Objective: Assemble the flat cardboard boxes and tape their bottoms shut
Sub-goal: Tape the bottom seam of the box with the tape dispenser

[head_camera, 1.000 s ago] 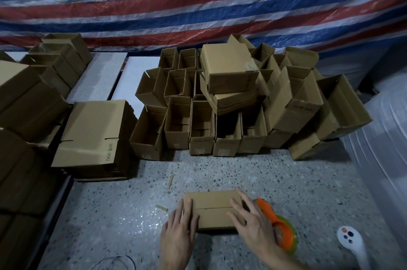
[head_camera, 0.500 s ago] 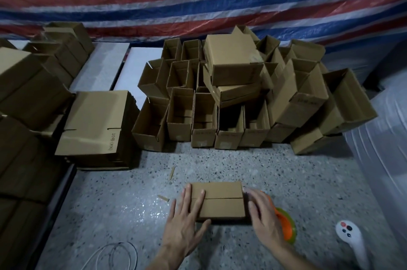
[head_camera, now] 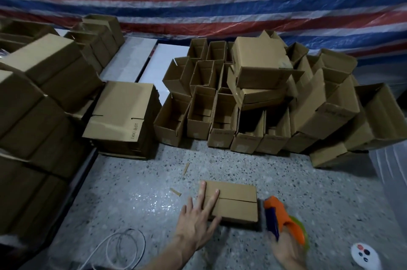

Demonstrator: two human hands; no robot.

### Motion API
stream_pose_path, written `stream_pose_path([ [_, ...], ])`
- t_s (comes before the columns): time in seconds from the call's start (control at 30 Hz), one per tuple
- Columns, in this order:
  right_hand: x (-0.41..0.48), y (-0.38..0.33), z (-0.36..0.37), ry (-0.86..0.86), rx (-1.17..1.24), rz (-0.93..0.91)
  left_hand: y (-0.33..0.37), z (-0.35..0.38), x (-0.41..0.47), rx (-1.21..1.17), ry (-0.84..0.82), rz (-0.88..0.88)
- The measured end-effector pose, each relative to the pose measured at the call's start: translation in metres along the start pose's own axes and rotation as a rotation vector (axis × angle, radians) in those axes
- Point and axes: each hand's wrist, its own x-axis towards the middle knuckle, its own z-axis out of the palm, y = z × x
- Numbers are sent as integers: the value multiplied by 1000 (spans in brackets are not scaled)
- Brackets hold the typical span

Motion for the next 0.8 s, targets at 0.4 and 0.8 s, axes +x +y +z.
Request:
stream_pose_path([
  [0.4, 6, -84, -120, 239, 501, -263, -3, 1, 1, -221, -2, -19],
  [0.8, 26, -149, -81, -288, 128, -407, -7, 9, 8, -597, 65, -23],
])
